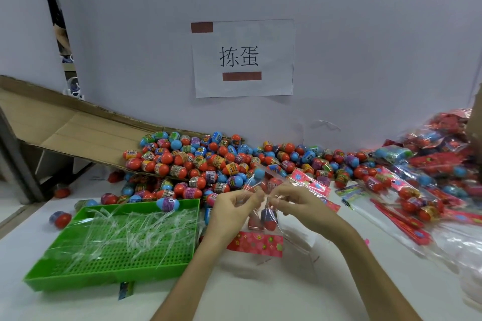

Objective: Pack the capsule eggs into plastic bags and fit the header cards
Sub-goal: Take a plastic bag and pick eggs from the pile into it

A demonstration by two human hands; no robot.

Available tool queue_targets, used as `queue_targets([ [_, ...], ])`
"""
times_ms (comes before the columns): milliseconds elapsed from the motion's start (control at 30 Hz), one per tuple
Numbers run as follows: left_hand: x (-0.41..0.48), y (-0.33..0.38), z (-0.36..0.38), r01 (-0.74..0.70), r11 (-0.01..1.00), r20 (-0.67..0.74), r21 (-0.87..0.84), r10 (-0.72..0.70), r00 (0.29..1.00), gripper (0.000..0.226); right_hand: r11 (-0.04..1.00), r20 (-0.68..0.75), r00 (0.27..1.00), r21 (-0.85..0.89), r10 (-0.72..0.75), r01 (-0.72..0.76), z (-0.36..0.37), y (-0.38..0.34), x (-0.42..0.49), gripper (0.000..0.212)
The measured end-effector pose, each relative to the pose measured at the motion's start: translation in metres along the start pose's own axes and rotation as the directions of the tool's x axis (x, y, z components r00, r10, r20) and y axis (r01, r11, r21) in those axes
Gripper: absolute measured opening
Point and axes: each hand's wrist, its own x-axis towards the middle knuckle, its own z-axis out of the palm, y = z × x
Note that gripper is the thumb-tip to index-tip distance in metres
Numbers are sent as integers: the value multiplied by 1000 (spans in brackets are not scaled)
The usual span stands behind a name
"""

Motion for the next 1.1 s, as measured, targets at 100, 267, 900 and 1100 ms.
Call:
queue_targets([
  [100, -2, 5, 1, 196, 975, 73, -109, -189, 979, 57, 999, -42, 999, 9, -33, 34, 0, 0, 1, 11],
  [267, -1, 9, 0, 179, 962, -65, -204, -196, 978, 32, 997, -416, 906, 1, -74, 82, -3, 2, 4, 17],
  [900, 7, 1, -14, -107, 917, -534, -385, -127, 836, 34, 829, -223, 973, -534, 52, -166, 87, 4, 105, 73],
  [1100, 6, 3, -12, -101, 910, -523, -403, -138, 841, 23, 896, -277, 957, -441, -80, -53, 69, 12, 86, 59],
])
